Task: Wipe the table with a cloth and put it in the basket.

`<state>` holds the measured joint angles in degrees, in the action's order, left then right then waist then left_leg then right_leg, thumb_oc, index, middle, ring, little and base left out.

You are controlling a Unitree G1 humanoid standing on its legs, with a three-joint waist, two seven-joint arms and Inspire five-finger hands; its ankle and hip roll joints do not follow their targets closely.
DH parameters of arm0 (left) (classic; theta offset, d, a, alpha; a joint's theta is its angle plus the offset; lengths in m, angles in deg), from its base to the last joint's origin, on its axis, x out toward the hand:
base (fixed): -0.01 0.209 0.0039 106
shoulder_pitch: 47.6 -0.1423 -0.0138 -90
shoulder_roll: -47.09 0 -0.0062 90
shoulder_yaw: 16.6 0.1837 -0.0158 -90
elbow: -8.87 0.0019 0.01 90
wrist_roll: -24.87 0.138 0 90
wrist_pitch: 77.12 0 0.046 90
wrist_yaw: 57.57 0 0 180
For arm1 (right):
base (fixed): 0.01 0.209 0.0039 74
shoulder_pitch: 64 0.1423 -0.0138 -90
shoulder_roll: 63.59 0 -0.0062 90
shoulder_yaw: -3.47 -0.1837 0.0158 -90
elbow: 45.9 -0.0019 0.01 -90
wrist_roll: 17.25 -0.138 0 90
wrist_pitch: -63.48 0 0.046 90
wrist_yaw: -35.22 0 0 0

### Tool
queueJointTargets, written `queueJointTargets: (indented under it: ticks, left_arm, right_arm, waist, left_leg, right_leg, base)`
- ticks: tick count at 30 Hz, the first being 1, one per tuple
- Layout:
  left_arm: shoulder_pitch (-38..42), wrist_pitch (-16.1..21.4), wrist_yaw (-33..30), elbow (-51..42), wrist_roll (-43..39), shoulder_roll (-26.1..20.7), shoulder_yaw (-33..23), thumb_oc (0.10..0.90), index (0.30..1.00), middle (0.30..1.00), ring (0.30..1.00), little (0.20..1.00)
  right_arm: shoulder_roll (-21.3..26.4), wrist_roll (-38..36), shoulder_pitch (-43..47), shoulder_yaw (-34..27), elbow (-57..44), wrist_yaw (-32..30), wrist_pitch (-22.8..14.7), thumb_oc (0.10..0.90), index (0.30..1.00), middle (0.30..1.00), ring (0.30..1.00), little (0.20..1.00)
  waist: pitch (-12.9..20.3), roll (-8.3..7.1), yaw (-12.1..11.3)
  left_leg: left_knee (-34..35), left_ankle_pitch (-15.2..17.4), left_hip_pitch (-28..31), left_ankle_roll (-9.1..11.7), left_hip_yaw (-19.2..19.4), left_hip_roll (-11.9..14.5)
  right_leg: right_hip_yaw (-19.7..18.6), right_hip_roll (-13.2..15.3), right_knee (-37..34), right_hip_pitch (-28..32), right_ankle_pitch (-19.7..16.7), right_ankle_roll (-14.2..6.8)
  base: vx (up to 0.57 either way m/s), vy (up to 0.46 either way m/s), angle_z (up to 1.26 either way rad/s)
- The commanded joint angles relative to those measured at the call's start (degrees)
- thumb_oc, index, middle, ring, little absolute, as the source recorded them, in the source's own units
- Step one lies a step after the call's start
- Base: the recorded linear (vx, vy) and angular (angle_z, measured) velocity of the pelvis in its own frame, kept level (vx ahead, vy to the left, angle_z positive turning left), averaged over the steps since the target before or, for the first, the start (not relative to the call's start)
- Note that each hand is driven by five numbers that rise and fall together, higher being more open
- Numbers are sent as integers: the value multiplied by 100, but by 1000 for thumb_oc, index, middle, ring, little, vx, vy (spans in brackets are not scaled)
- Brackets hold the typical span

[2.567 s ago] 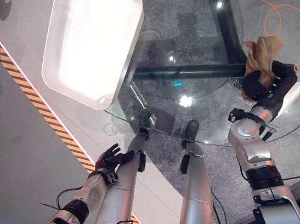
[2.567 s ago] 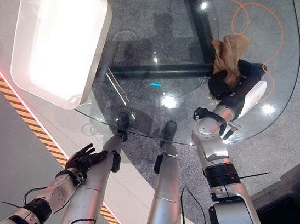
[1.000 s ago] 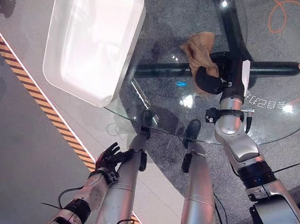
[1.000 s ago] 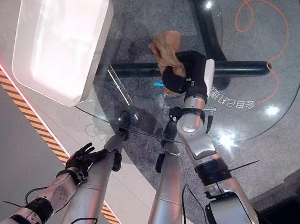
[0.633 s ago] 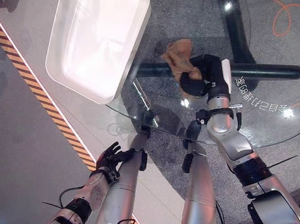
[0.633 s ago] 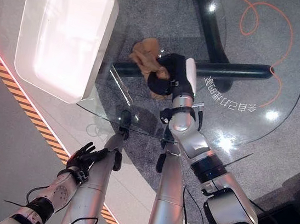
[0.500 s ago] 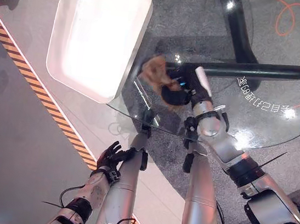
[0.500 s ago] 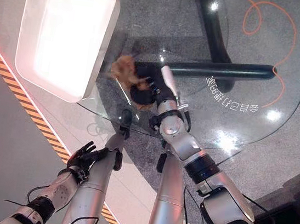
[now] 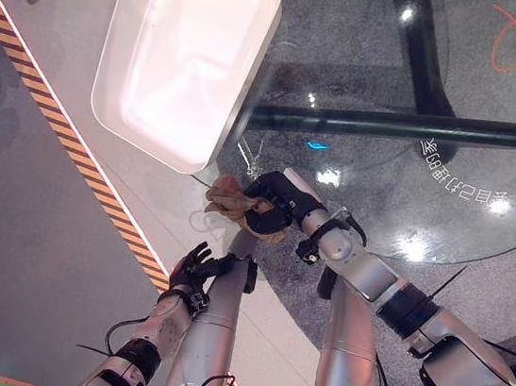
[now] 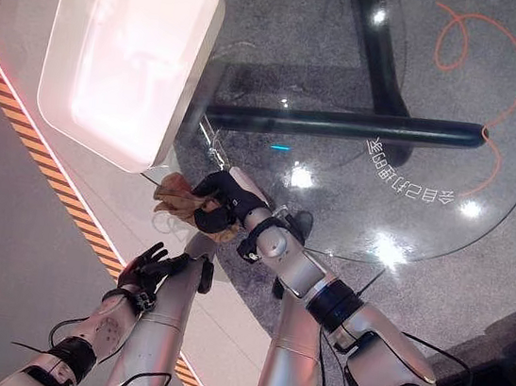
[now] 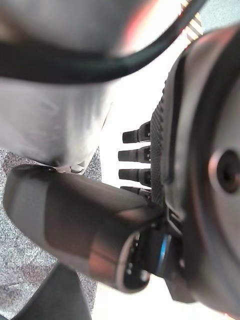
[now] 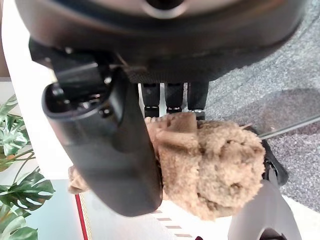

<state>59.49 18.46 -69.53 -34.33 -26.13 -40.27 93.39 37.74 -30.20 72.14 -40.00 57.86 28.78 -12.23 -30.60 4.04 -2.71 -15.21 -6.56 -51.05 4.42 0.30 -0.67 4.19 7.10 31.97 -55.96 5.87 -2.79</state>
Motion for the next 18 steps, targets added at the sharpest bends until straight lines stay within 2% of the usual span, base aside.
queueJointTargets:
  ticks: [1, 7, 11, 18]
  left_arm:
    - [-427, -47, -60, 127, -137, -11, 260, 800, 900, 900, 900, 900]
    - [-442, 19, -51, 151, -192, 33, 297, 800, 900, 900, 900, 900]
    - [-481, 64, -92, 148, -182, 41, 283, 800, 900, 900, 900, 900]
    - [-552, 140, -103, 44, -190, 59, 241, 800, 900, 900, 900, 900]
  right_arm:
    - [-212, -94, -29, 26, -1068, -150, -479, 100, 300, 300, 300, 200]
    - [-233, -330, -102, -403, -882, -1106, -822, 100, 300, 300, 300, 200]
    - [-160, -358, -105, -776, -905, -1591, -901, 100, 300, 300, 300, 200]
    - [19, -243, -170, -1339, -953, -1943, -731, 100, 300, 300, 300, 200]
  waist:
    - [80, 48, 49]
    - [80, 57, 76]
    - [80, 47, 97]
    - [80, 17, 152]
  left_leg:
    - [-893, 690, -351, -149, 371, -306]
    - [-898, 699, -364, -158, 368, -292]
    - [-904, 711, -379, -172, 358, -287]
    - [-915, 743, -375, -196, 368, -265]
  right_leg:
    - [245, -164, -1045, -17, -808, -223]
    - [202, -180, -1011, -52, -814, -224]
    - [187, -196, -1002, -78, -825, -233]
    - [159, -235, -973, -90, -829, -243]
  base:
    - [0, 0, 0]
    - [0, 0, 0]
    - [0, 0, 0]
    - [0, 0, 0]
